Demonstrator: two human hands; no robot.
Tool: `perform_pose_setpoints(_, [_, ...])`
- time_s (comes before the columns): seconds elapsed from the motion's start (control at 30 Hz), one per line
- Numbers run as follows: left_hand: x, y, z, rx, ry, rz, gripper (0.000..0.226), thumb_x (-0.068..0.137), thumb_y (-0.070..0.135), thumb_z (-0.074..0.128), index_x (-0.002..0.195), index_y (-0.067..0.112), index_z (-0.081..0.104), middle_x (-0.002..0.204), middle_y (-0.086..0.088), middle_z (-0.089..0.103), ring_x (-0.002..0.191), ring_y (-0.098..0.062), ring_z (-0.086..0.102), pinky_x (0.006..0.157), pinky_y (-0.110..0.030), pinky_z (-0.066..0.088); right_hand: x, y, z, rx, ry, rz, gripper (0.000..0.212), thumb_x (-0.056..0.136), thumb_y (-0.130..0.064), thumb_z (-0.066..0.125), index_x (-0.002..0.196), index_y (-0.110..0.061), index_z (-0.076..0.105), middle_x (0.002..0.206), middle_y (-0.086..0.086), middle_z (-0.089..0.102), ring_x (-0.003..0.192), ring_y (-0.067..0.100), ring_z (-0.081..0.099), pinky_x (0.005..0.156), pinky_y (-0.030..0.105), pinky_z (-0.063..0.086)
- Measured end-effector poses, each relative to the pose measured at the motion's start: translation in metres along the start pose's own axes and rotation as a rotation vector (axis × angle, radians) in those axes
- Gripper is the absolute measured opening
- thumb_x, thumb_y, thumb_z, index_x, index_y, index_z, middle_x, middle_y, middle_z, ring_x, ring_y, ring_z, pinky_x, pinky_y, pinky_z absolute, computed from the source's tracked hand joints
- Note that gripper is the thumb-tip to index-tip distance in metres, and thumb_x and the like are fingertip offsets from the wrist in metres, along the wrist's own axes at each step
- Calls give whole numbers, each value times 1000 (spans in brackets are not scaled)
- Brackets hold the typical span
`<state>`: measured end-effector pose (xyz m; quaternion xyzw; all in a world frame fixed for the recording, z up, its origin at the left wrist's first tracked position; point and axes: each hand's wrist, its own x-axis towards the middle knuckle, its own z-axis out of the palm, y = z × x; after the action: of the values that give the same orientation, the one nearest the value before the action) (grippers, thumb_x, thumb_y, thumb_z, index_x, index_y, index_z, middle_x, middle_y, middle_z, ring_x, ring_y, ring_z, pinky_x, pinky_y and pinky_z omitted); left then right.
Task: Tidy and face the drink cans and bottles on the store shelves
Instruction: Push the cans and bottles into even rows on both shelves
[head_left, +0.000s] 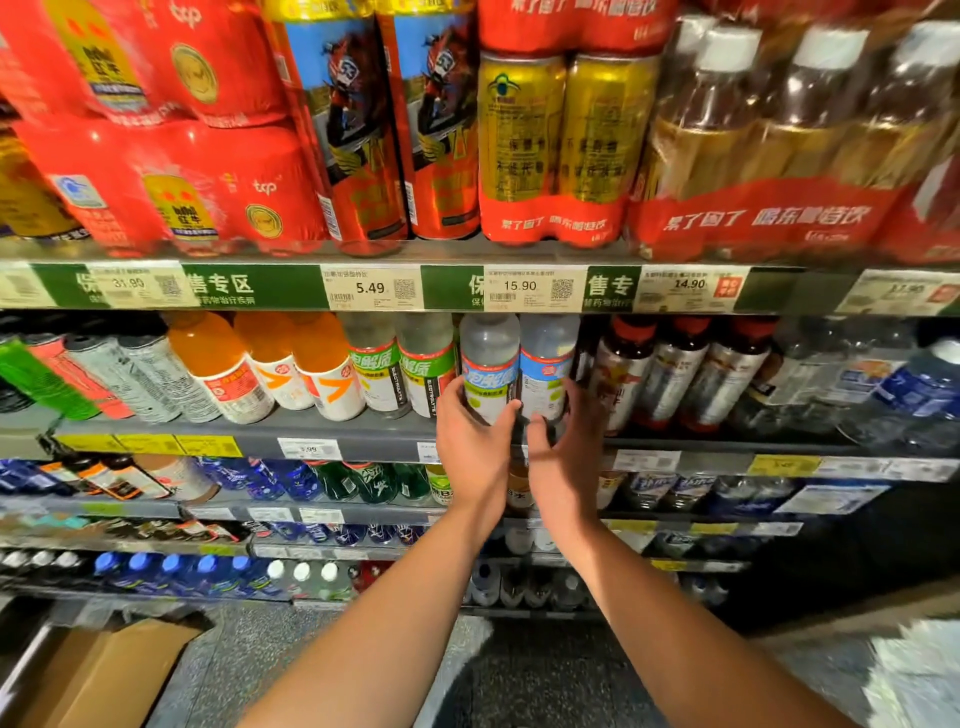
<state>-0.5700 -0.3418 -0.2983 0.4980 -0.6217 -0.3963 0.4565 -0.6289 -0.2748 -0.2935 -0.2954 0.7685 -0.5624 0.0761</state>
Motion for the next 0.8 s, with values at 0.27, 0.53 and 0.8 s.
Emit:
perform_pose_setpoints(0.27, [-1,2,1,32,92,5,64,68,24,89,123,17,57,111,-2,57,102,-26,60,90,-42,51,0,-9,1,70,-46,93,56,90,-20,61,142,-22,41,135,-1,56,119,11,55,98,25,46])
perform_pose_setpoints(0.53, [-6,-6,-6,-161,14,96,44,76,4,74,83,35,43,85,4,46,75,-25,47,71,-52,45,-12,6,-18,38,-72,179,44,95,-19,64,136,-21,48,131,-5,60,115,13,61,94,29,50])
perform_pose_setpoints(0.8, [-50,20,22,-150,-366,161,33,82,22,77,96,40,54,95,5,68,83,-9,67,72,-28,55,-10,25,-84,17,247,224,39,97,-19,60,135,-16,51,130,4,57,117,18,56,99,44,50])
